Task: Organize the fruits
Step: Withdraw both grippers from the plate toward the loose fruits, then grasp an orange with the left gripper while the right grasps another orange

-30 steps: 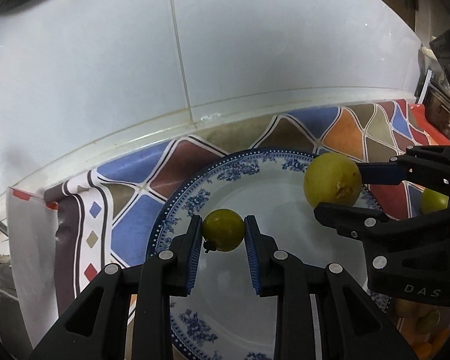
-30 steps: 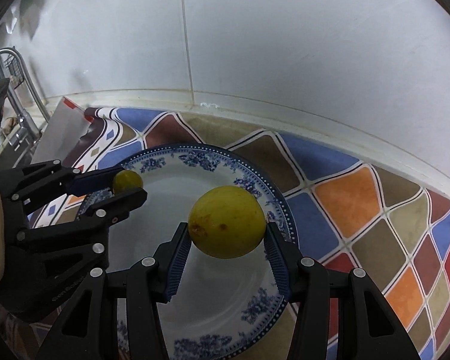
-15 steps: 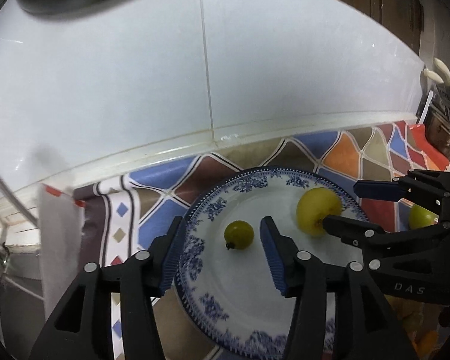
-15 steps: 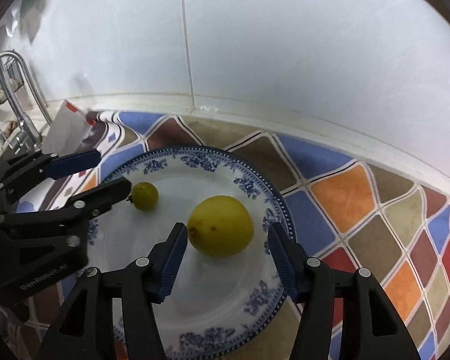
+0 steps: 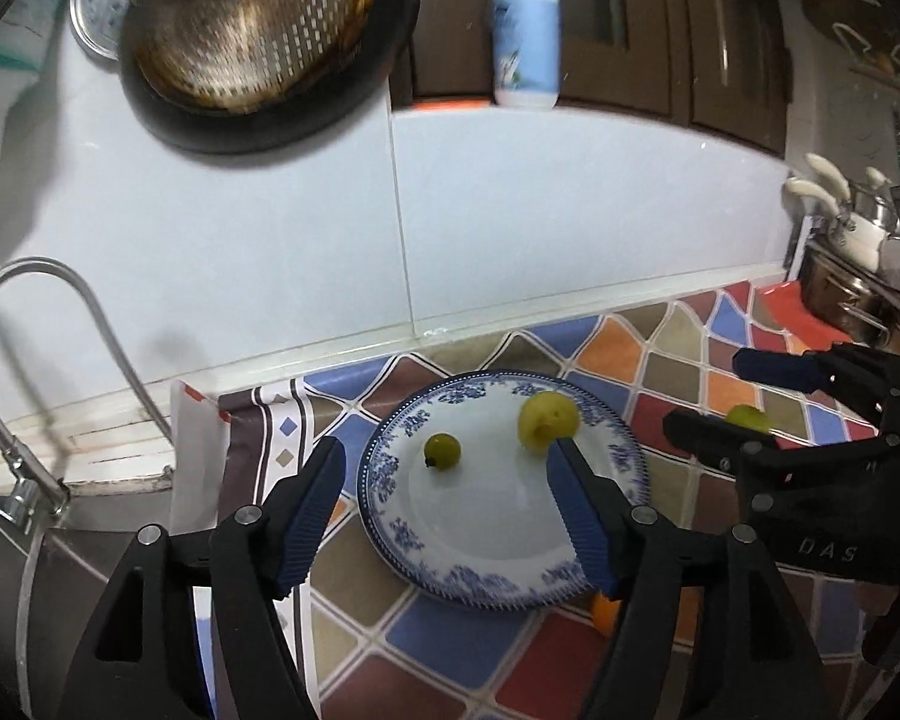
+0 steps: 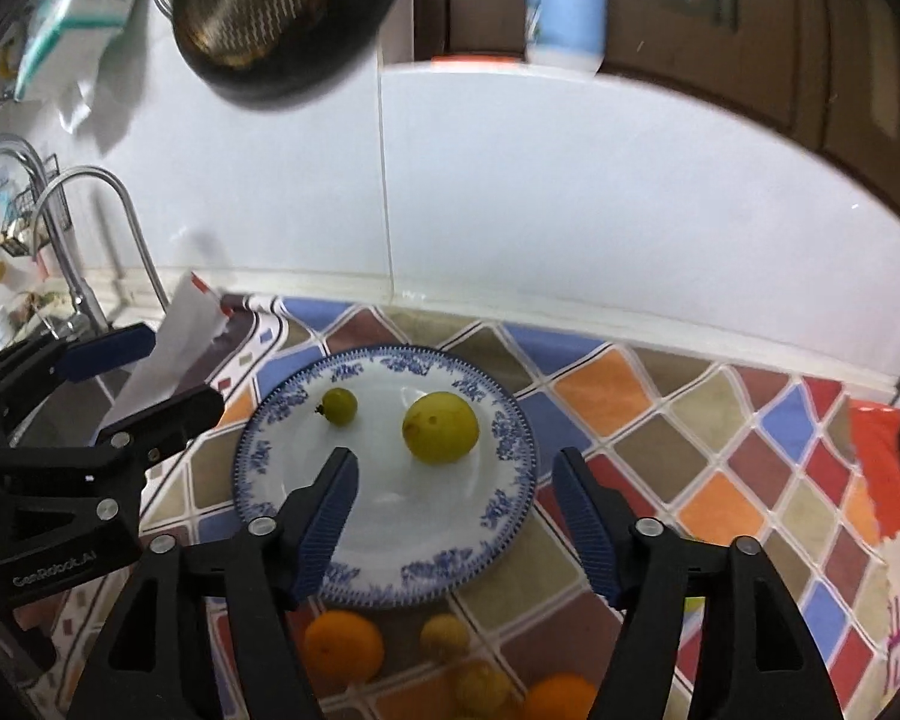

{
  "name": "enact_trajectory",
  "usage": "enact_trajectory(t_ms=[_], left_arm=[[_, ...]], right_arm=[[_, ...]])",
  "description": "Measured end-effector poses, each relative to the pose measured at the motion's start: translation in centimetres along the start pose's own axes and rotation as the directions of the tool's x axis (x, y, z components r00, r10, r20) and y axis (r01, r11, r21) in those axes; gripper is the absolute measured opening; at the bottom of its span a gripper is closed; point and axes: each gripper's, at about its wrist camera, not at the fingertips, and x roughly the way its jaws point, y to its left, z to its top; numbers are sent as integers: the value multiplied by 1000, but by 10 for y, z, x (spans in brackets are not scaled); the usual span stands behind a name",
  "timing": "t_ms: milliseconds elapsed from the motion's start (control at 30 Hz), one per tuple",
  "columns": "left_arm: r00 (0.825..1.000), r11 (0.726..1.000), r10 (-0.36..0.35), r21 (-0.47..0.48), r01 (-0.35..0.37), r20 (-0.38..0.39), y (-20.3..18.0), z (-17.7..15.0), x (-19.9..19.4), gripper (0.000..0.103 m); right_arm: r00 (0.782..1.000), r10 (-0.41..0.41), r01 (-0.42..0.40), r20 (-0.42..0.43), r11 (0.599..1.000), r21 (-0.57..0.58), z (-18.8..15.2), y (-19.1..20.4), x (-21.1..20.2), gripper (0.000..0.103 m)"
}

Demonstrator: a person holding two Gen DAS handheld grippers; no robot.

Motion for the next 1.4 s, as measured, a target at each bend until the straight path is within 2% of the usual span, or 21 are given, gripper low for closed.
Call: enact_trajectory(t_ms=[300,500,733,867,1100,1400], left_arm=[[998,999,-19,33,17,65,-19,-20,-56,77],[995,998,-46,42,43,91,-33,-33,-78,78],[992,995,-25,101,13,124,-63,-50,-95,78],[992,990,-56,136,40,112,-79,-61,-97,78],[991,965,-123,240,107,50,-103,-81,-83,78],[975,892,-217,394,219,-52,-117,-107,-57,78]], right_arm=[[989,-105,103,103,994,27,-23,4,-74,74],[984,-139,134,116,990,51,-46,2,-104,74],[985,-129,127,114,992,22,-72,-6,-123,74],[990,-106,107,94,994,-3,-87,-10,-129,74],[997,-72,74,38,996,-45,-115,-14,-126,74],[995,-78,74,-55,995,-63,-145,-16,-105,73]])
